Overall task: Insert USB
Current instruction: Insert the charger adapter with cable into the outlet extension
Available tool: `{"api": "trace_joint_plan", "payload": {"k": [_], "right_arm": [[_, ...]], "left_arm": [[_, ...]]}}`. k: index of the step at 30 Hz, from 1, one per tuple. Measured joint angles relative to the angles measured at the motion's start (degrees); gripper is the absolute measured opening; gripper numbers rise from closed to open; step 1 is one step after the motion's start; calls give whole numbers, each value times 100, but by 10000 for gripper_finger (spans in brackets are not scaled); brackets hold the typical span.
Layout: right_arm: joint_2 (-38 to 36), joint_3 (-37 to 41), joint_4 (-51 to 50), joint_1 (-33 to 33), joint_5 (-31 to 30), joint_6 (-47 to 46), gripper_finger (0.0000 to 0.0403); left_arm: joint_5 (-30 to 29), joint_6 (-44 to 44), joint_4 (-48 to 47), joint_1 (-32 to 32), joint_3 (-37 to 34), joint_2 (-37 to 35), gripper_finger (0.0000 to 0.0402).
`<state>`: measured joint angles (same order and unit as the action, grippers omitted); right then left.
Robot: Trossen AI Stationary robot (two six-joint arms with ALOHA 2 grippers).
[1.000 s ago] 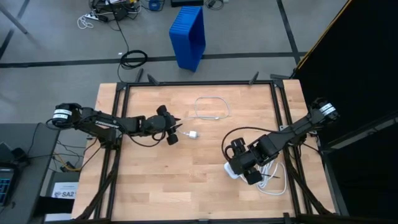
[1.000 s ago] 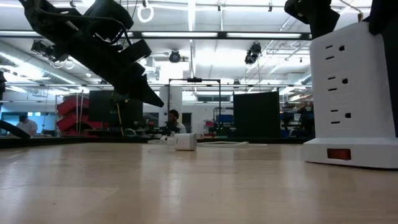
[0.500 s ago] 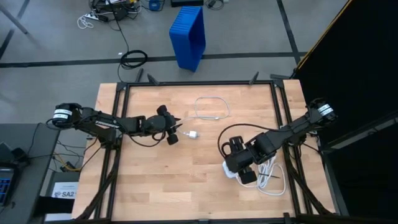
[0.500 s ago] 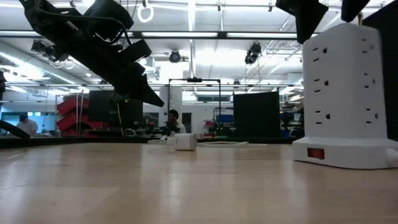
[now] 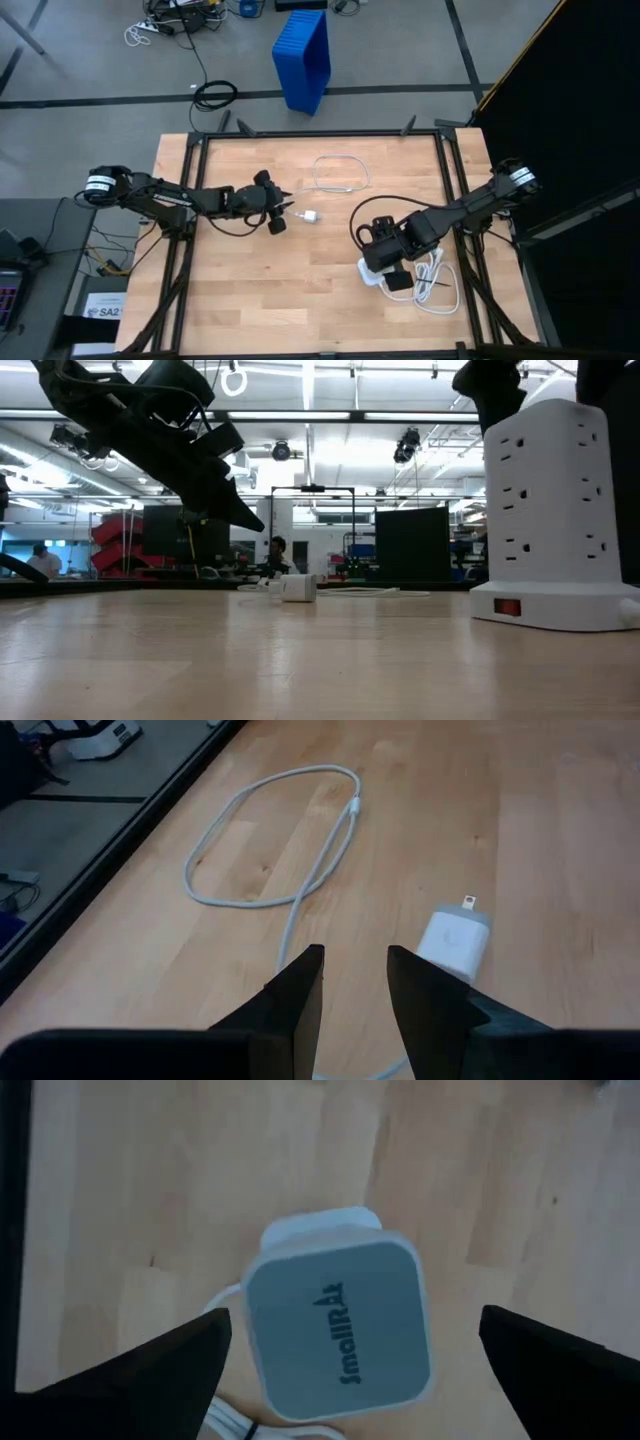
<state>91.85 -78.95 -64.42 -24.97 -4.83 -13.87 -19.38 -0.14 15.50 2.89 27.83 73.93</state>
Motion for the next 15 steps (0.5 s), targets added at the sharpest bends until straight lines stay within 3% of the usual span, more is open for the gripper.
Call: {"api": "trace_joint_plan", "payload": {"k": [9,15], "right_arm": [[-2,468,491,31,162,44,369],[-2,687,691,155,204,160,326]], "left_arm": [[0,4,0,-1,0,0,101],[0,7,5,-1,0,0,101]]}}
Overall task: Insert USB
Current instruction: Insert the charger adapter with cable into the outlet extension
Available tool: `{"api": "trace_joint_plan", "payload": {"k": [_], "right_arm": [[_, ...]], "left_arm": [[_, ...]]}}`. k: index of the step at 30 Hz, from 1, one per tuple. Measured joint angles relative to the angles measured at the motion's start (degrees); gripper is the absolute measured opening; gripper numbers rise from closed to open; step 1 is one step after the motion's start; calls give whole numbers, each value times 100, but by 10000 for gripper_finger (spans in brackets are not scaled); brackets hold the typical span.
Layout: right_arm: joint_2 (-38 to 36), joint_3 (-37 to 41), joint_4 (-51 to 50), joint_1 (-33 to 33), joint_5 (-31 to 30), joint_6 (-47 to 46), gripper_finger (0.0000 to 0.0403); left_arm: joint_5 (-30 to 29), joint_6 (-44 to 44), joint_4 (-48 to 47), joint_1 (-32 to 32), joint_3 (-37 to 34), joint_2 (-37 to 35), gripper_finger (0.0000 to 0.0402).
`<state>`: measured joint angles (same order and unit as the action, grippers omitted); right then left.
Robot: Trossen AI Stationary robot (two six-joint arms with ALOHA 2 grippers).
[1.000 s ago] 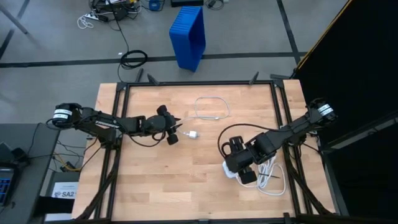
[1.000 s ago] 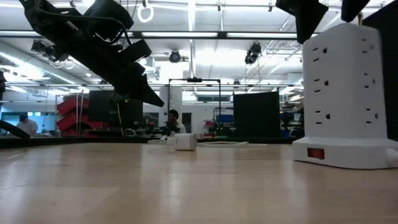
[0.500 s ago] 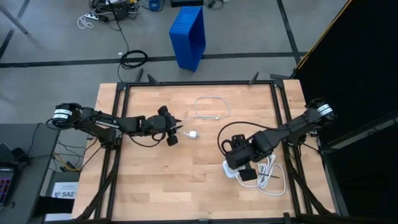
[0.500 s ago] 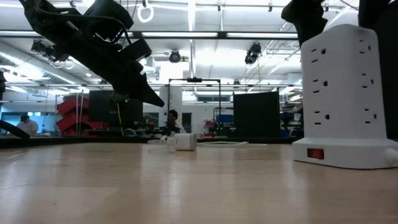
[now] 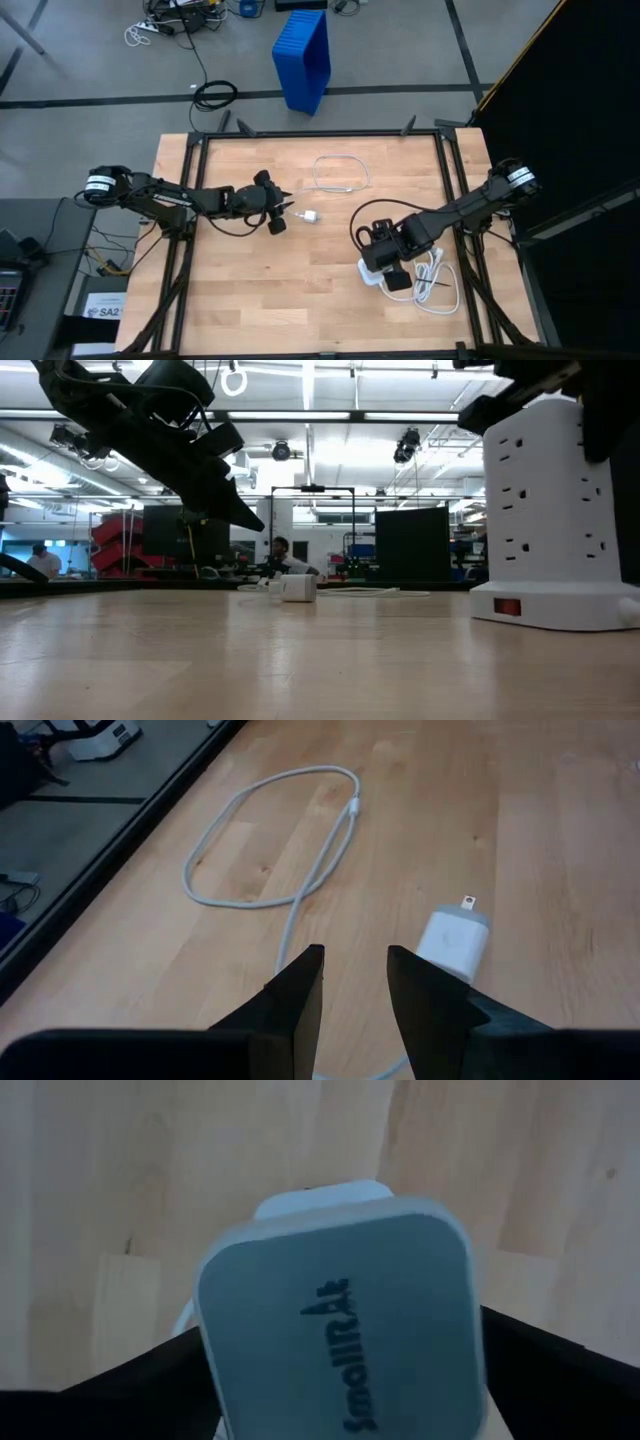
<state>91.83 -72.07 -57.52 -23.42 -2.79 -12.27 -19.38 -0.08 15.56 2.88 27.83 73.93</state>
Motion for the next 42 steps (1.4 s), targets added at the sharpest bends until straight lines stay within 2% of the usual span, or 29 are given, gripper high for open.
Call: {"api": "trace_joint_plan", "payload": {"k": [5,10,12,17,19,23,27,31,38,42], "right_arm": [[-7,2,427,42,-27,264,264],[-4,9,840,71,-208,301,263],[-4,5,819,95,-534,301,263],[-140,-96,617,170,-1865,383,263],[-228,-101,636,320,-2114,384,263],[-247,-102,588,842,-2069,221,263],[-202,-51,863,1450,-1435,385,263],[-189,-35,1112,1859,-1055,597,263],[-186,28,1369,2119,-792,894,263],[-186,420,1789,2133,-572,901,263]], "left_arm": [[0,0,-3,-1,0,0,101],[0,0,-11,1,0,0,101],[0,2,-1,-1,0,0,101],[0,2,-5,-1,0,0,101],[0,2,-6,1,0,0,101],[0,2,-4,1,0,0,101],[0,2,-6,0,0,0,101],[0,2,-18,-1,0,0,101],[0,2,-29,1,2,-2,101],[0,-8,-29,0,2,-2,101]]}}
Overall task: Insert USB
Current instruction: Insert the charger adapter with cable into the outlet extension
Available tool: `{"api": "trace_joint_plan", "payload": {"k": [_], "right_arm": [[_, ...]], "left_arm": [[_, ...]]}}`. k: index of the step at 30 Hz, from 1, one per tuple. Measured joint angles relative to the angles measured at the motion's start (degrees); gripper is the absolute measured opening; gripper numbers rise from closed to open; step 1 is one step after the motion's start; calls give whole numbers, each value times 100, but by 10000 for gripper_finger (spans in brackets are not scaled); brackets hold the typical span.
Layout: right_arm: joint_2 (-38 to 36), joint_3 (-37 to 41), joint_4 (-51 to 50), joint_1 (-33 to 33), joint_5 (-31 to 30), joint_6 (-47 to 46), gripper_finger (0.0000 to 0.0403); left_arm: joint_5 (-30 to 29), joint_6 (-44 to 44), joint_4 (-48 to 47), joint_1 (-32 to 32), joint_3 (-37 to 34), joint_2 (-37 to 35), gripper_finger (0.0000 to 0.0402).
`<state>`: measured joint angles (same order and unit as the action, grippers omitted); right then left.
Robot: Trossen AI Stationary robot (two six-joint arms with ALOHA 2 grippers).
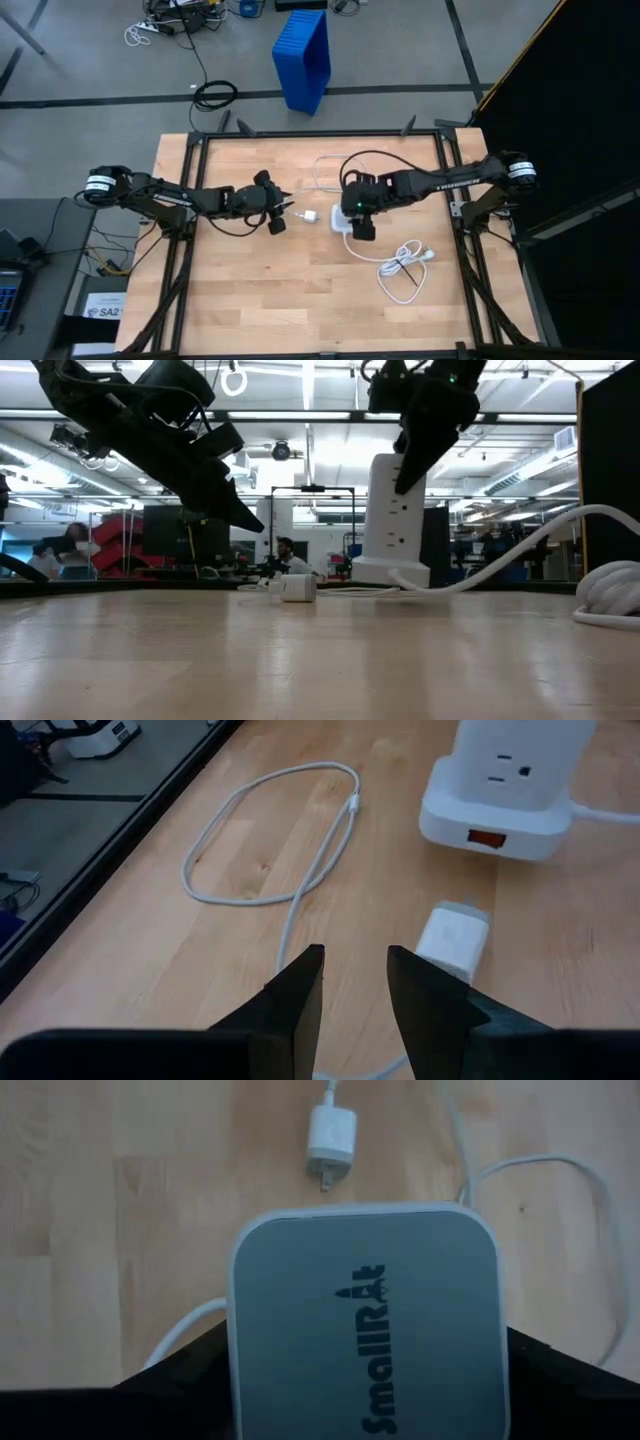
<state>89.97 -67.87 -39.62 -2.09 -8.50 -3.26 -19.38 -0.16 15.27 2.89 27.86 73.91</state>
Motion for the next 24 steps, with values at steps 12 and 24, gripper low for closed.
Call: {"api": "trace_joint_plan", "payload": {"k": [12,24], "right_arm": [[30,677,1227,11,22,56,323],[-7,-742,-402,-111,86,-68,360]], "left_arm": [[0,-5,15,-1,0,0,101],[0,4,-1,0,0,0,101]]}}
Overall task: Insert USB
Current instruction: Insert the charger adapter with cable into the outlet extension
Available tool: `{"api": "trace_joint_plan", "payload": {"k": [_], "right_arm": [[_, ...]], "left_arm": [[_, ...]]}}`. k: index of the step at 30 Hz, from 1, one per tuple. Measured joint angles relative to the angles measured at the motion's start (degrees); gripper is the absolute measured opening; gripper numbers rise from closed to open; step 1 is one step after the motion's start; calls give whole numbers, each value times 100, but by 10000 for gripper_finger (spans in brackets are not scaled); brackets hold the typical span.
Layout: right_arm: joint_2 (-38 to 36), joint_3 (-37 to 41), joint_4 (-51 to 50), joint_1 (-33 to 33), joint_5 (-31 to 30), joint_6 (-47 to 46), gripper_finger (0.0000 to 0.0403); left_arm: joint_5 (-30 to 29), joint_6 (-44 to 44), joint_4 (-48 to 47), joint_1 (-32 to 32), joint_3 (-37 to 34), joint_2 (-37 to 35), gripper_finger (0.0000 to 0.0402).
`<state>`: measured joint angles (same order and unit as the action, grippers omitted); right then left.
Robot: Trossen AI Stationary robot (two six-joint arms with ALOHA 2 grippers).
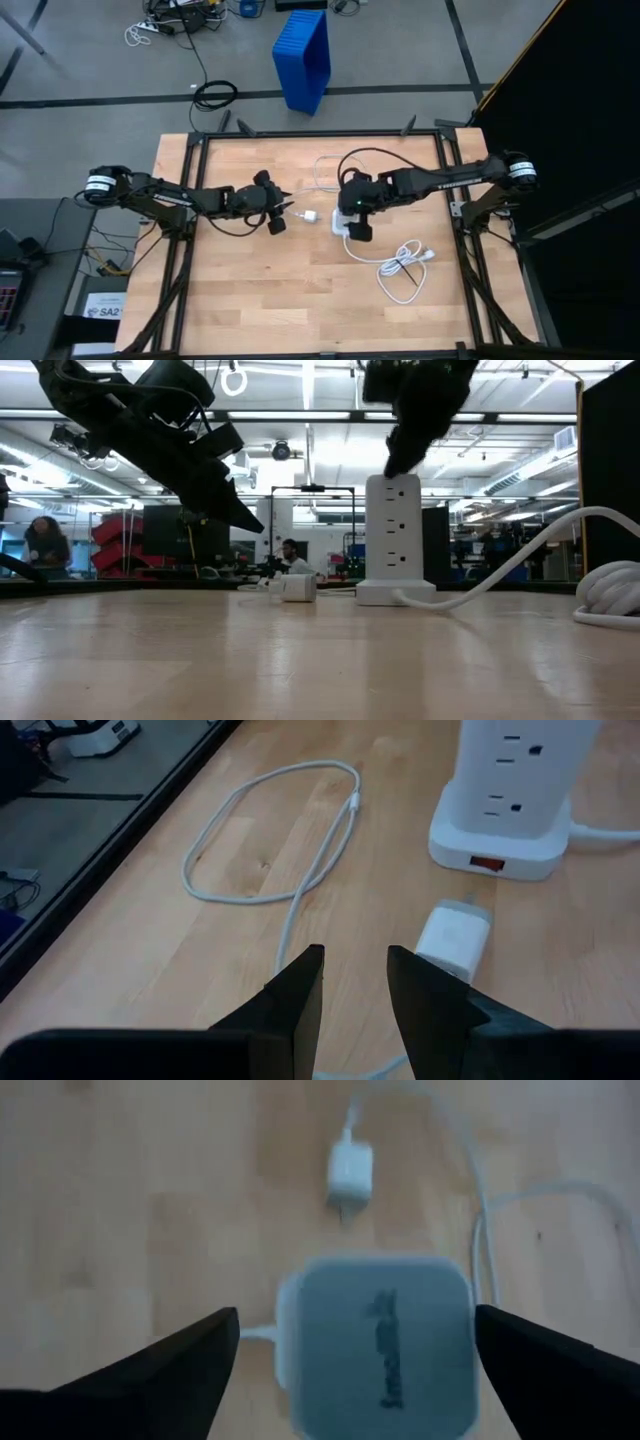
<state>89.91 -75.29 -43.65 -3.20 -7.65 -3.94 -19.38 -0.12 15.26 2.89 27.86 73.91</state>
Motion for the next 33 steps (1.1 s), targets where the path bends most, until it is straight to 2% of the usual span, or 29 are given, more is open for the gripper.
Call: {"api": "trace_joint_plan", "payload": {"k": [4,7,12,15,22,28,33], "right_arm": [[-7,-432,44,-88,-143,70,345],[-3,-493,573,-181,-413,225,339],[426,-496,1260,-194,-413,410,322],[846,-508,1306,-34,-251,419,305],[1686,-546,1296,349,69,685,281],[1769,-547,1799,535,286,701,260],[1789,-971,1647,577,342,704,250]], "left_arm": [[0,2,1,-1,0,0,101],[0,4,16,-1,0,0,101],[0,35,16,-1,0,0,101],[-1,293,-221,-1,-2,-125,101],[-4,295,-485,0,0,-853,101],[-4,237,-647,-1,0,-986,101],[-6,138,-763,-1,0,-975,101]]}}
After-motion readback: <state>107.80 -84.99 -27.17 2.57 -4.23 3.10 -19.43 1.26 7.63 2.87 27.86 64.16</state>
